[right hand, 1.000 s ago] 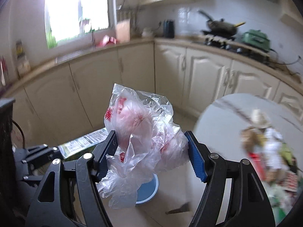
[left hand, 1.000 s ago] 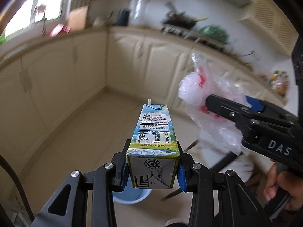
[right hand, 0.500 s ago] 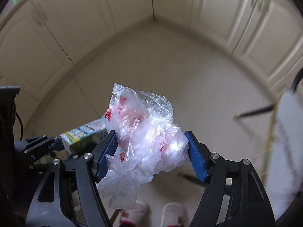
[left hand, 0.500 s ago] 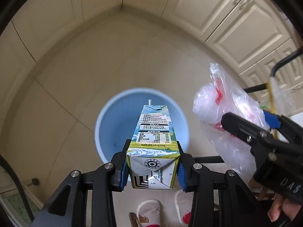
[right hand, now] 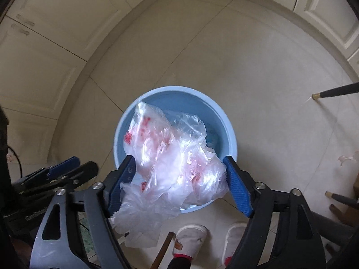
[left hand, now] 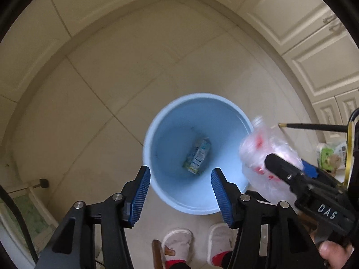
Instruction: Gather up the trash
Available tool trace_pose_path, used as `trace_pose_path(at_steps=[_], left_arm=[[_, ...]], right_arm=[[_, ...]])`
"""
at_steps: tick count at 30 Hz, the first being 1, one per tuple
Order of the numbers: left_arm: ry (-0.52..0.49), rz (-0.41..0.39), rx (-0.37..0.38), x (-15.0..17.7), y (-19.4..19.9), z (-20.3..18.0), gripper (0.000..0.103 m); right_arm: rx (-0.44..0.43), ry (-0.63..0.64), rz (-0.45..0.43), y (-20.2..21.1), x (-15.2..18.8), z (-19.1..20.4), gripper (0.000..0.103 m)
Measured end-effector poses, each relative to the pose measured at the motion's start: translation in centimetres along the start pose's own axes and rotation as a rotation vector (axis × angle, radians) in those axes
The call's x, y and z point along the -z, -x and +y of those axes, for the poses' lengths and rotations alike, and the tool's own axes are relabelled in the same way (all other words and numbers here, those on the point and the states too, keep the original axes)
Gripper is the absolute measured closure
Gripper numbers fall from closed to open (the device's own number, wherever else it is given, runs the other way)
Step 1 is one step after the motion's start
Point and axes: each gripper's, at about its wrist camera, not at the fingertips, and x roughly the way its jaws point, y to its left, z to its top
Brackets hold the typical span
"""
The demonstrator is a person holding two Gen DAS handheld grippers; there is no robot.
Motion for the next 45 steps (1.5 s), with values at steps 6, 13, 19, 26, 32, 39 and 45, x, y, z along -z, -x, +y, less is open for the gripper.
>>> trace_pose_path(at_steps=[6,13,19,26,32,39,45], left_arm=[[0.047,-0.103,-0.02,2.2,5.0,0.5,0.05],[0.03,-0.324,-0.057,6.9,14.0,-0.4,0.048],[0.009,-0.583,-0.059,12.3,24.4,-3.3,0.034],[-0.061,-0.899,-0.065,23.1,32.1,-12.7,0.006],[-0.106,-1.058,0.009,32.7,34.7,-17.4,0.001],[-0.147,-1.236,0.033,45.9,35.5,-18.9,0.001],[-0.186,-1.303,0.008,55.4,32.2,-18.6,0.001]], right_arm=[[0.016,0.048,-0.078,4.0,0.4,1.9,0.004],[0.059,0.157,-0.22,13.3,4.3,8.0,0.0],[0.147,0.314,-0.449,24.4,10.4,14.4,0.0],[0.2,0.345,-0.743,38.2,17.2,18.2,0.0],[0.246,0.309,-0.959,48.4,23.4,18.2,0.0],[0.301,0.28,-1.123,57.0,30.1,18.1,0.0],[0.321,0.243,-1.238,61.3,35.3,17.0,0.0]])
